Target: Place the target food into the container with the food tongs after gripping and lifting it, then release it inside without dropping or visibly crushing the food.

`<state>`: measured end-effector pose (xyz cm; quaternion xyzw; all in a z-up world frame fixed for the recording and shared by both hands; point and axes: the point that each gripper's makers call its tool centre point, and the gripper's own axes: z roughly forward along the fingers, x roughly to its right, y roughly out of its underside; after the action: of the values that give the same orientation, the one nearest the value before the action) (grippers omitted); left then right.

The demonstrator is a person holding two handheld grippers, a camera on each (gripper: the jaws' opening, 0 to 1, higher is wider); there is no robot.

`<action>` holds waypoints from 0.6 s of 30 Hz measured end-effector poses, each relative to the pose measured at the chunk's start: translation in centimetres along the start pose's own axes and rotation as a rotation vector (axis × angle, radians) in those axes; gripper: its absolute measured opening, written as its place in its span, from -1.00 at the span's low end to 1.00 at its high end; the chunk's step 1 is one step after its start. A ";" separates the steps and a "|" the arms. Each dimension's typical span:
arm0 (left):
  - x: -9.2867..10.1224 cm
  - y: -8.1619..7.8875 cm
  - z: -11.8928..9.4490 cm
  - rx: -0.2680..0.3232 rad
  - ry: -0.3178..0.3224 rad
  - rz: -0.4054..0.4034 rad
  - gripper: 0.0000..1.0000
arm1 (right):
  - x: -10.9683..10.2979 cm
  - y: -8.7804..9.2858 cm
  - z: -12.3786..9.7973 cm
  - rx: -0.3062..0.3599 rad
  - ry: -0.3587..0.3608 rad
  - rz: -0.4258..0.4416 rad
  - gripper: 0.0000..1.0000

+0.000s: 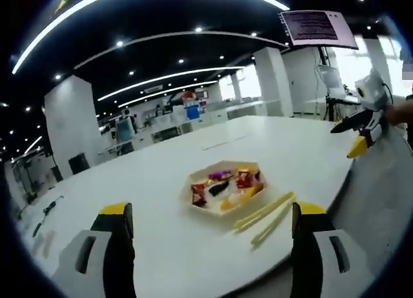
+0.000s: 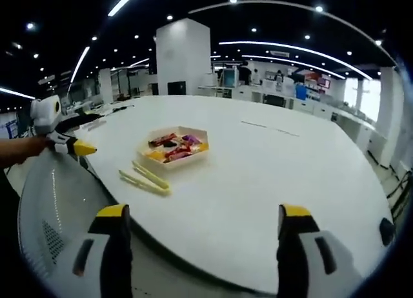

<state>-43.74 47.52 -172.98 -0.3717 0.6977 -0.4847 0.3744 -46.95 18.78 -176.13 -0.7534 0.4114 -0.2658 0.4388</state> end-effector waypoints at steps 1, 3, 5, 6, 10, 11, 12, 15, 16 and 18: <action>-0.1 0.0 -0.1 0.002 0.005 -0.004 0.99 | 0.1 0.0 0.0 -0.002 0.001 -0.023 0.89; -0.3 0.1 -0.1 -0.005 0.016 -0.030 0.99 | 0.1 0.0 0.1 -0.009 0.005 -0.038 0.86; -0.2 0.3 0.0 -0.012 0.031 -0.040 0.99 | 0.2 -0.3 0.0 0.005 0.005 -0.051 0.85; -0.1 0.4 0.0 -0.016 0.032 -0.038 0.99 | 0.2 -0.3 0.0 0.009 0.007 -0.045 0.85; -0.1 0.6 0.1 -0.023 0.031 -0.039 0.99 | 1.3 -0.3 -0.2 0.011 0.027 -0.038 0.84; -0.1 0.7 0.1 -0.022 0.030 -0.042 0.99 | 1.4 -0.1 -0.3 0.010 0.025 -0.031 0.84; -0.1 0.7 0.1 -0.022 0.029 -0.048 0.99 | 1.3 0.0 -0.2 0.010 0.020 -0.024 0.83; -0.3 0.9 0.1 -0.023 0.020 -0.071 0.99 | 0.9 -0.1 -0.1 0.017 -0.004 -0.028 0.81; -0.3 0.8 0.1 -0.020 0.018 -0.079 0.99 | 0.9 -0.2 -0.1 0.020 -0.004 -0.030 0.82; -0.3 0.8 0.1 -0.021 0.020 -0.065 0.99 | 1.2 -0.2 -0.2 0.024 0.000 -0.040 0.88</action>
<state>-43.66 48.00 -173.72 -0.3932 0.6941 -0.4927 0.3477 -46.42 17.75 -175.80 -0.7561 0.3928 -0.2796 0.4425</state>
